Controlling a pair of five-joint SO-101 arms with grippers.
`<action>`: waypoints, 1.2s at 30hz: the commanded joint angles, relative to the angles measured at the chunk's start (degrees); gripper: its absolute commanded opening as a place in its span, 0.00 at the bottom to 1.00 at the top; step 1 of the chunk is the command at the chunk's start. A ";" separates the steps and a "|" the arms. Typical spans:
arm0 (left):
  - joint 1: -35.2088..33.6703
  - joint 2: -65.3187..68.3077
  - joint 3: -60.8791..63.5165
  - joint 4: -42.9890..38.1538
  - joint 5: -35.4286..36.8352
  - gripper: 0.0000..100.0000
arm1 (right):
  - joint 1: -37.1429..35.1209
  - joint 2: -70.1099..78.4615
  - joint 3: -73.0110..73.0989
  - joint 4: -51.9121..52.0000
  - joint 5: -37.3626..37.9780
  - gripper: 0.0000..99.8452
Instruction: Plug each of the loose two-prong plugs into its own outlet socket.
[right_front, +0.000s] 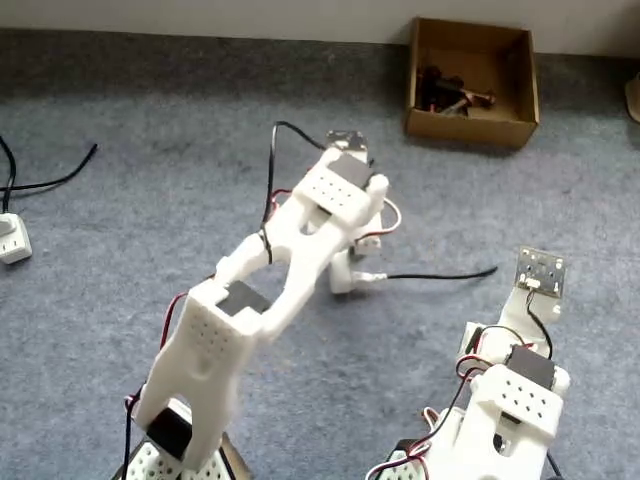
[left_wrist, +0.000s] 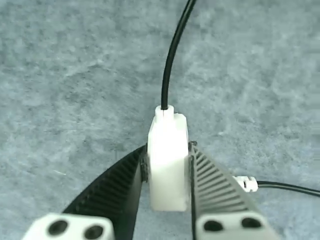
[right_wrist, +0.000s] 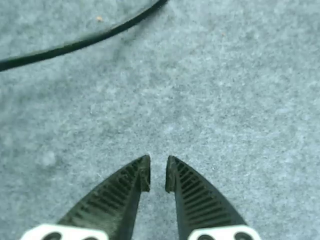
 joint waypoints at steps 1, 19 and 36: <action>-4.09 -1.10 -7.43 5.10 -1.05 0.00 | 0.31 -0.84 -0.22 -1.01 0.62 0.06; -28.79 -1.10 -25.98 10.99 -27.16 0.00 | 0.13 -0.84 -0.13 -1.01 2.64 0.06; -59.82 -0.57 -36.26 10.46 -42.29 0.00 | 0.13 -0.84 -0.04 -0.84 2.90 0.06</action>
